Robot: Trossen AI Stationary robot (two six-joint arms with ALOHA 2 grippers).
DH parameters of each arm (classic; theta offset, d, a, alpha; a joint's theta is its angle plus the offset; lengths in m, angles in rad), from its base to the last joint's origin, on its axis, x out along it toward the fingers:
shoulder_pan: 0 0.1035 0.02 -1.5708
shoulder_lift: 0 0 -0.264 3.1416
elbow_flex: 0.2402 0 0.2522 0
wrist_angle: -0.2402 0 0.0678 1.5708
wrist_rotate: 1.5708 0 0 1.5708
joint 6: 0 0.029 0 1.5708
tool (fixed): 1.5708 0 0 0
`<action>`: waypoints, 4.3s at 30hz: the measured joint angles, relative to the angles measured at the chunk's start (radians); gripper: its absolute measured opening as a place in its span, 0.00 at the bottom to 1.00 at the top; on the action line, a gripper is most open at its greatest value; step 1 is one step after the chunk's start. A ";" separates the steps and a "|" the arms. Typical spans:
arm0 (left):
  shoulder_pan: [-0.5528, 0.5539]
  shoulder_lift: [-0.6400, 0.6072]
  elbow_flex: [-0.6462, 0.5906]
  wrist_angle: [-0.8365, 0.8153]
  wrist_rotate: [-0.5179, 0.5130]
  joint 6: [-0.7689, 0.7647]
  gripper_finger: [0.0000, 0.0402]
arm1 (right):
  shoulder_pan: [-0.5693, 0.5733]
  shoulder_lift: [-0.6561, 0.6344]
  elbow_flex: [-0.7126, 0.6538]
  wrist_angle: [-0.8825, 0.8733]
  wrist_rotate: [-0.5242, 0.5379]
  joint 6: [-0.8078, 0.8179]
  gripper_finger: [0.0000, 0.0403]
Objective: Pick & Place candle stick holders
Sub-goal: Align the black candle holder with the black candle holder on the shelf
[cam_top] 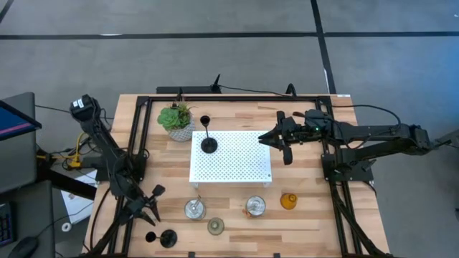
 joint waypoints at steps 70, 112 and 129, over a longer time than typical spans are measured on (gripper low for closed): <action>0.001 0.073 0.201 0.042 -0.501 -0.351 0.03 | 0.004 0.000 0.000 -0.028 0.000 -0.054 0.13; 0.803 0.279 0.749 -0.565 -0.241 -0.220 0.03 | -0.044 -0.007 -0.001 -0.236 -0.008 -0.245 0.13; 0.795 0.263 0.756 -0.640 -0.267 -0.195 0.03 | -0.043 -0.007 -0.001 -0.241 -0.008 -0.243 0.13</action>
